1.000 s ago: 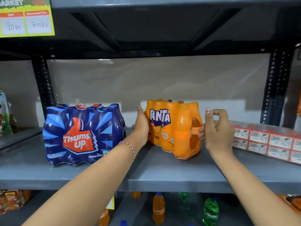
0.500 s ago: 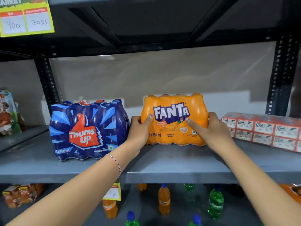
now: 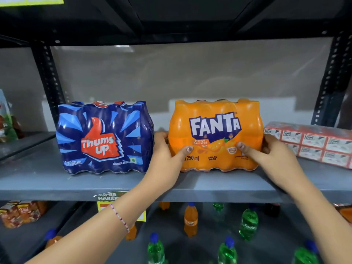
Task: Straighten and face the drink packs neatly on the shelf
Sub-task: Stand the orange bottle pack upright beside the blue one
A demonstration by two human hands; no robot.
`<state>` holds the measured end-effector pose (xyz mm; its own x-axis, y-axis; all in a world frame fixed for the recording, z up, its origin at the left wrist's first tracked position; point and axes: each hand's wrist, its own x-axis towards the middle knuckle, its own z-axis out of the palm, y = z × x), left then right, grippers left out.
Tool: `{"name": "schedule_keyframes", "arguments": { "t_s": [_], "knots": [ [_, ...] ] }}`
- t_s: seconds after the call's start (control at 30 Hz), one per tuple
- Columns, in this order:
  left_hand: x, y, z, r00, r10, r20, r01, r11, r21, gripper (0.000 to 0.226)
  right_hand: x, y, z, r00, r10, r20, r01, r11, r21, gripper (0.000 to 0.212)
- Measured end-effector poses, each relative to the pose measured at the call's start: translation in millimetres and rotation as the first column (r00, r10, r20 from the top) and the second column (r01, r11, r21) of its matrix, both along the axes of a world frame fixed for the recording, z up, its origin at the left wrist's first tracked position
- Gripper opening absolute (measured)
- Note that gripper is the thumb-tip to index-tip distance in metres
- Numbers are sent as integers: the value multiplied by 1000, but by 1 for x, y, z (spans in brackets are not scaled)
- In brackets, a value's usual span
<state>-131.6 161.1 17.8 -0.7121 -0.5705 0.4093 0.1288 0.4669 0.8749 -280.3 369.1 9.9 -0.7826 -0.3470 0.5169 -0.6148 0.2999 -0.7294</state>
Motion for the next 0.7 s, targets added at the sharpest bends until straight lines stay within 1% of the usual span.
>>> {"name": "schedule_keyframes", "arguments": {
  "t_s": [0.17,0.27,0.4,0.47,0.5,0.53,0.57,0.63,0.7],
  "knots": [
    [5,-6,-5,999,-50,3,50,999,-13,47,3,0,-1,1000,-3,5,3,999,-49,59],
    [3,-7,-8,999,-41,9,41,999,-23,47,2,0,-2,1000,-9,10,10,998,-67,63],
    [-1,-11,-15,999,-45,-25,44,998,-45,47,0,0,-4,999,17,33,-14,996,-87,67],
    [-1,-14,-18,999,-45,-30,43,998,-52,48,0,1,-2,998,24,51,-16,990,-141,67],
    [-1,-13,-18,999,-43,-32,41,997,-59,50,0,4,0,999,-10,48,18,986,-167,65],
    [-3,-12,-19,999,-43,-33,41,997,-65,51,0,10,6,997,-78,7,78,983,-167,59],
    [-2,-12,-18,999,-38,-34,35,997,-63,51,-4,17,13,983,-168,-69,157,979,-132,51],
    [-4,-9,-18,999,-30,-42,27,997,-72,51,-22,41,35,908,-356,-221,353,934,-55,36],
    [-2,-12,-20,999,2,-39,-5,997,-77,53,-56,67,61,836,-484,-260,517,853,73,27]
  ]
}}
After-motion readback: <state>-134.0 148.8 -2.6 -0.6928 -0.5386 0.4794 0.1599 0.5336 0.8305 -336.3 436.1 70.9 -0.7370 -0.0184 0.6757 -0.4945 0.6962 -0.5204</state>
